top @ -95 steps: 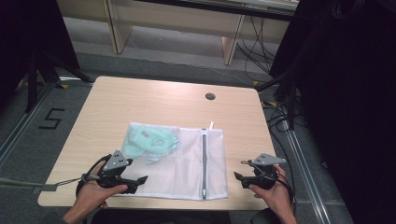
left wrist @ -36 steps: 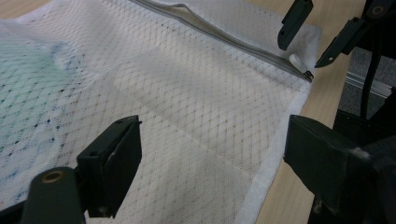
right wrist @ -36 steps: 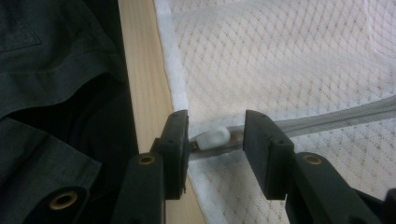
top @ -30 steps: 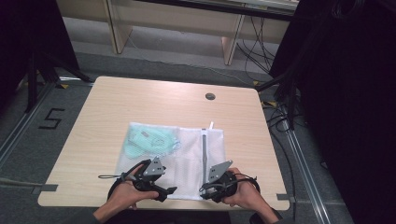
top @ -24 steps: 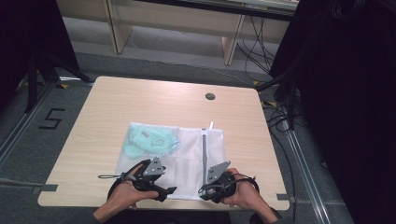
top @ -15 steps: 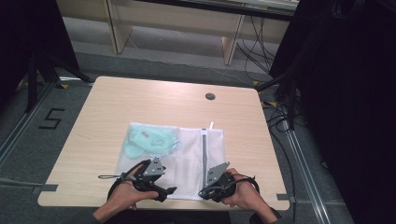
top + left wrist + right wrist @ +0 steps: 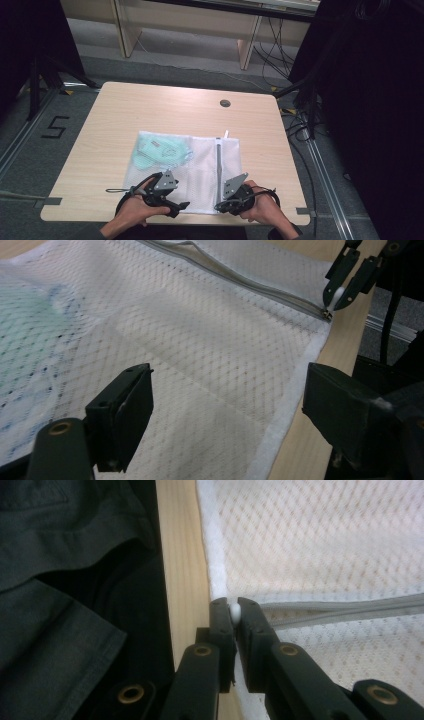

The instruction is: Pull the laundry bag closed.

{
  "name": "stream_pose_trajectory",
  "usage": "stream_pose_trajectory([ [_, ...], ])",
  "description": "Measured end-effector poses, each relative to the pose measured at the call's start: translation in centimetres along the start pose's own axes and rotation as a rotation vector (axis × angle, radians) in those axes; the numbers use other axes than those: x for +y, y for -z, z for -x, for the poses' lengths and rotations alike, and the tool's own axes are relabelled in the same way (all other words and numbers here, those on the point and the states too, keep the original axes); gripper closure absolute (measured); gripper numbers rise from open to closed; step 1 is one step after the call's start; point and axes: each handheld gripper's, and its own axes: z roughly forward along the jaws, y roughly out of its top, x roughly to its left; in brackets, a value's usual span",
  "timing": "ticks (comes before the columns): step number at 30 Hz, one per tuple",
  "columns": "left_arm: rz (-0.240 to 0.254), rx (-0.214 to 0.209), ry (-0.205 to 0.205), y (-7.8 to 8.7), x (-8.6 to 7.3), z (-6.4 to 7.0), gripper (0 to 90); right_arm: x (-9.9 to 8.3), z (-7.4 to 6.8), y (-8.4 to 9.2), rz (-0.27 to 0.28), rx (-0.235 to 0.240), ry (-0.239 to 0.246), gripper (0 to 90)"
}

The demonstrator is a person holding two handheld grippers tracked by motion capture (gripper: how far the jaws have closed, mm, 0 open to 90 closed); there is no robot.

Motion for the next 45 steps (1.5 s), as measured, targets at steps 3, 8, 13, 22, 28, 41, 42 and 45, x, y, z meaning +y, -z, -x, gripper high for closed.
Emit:
stream_pose_trajectory([
  [3,0.006,-0.013,-0.014,-0.2,0.0,0.8,22.0,0.1,0.0,0.3,0.020,-0.014,-0.011,86.3],
  [8,0.018,-0.061,-0.061,-1.2,0.3,2.1,29.9,0.2,0.2,0.9,0.051,-0.022,-0.045,86.3],
  [13,0.027,-0.072,-0.092,-2.1,0.5,2.8,36.9,0.2,0.3,1.2,0.075,-0.028,-0.071,86.3],
  [22,0.037,-0.078,-0.129,-3.7,0.7,3.6,42.1,0.4,0.3,1.8,0.103,-0.051,-0.086,86.3],
  [28,0.028,-0.084,-0.155,-4.4,1.1,4.0,41.4,0.5,0.3,2.0,0.112,-0.050,-0.113,86.3],
  [41,0.057,-0.090,-0.197,-5.9,1.5,4.5,59.7,0.5,0.5,2.2,0.118,-0.059,-0.088,86.3],
  [42,0.057,-0.090,-0.197,-5.9,1.5,4.5,60.7,0.5,0.5,2.2,0.118,-0.059,-0.088,86.3],
  [45,0.048,-0.080,-0.226,-6.1,1.6,4.4,63.3,0.4,0.4,2.2,0.111,-0.056,-0.111,86.3],
])
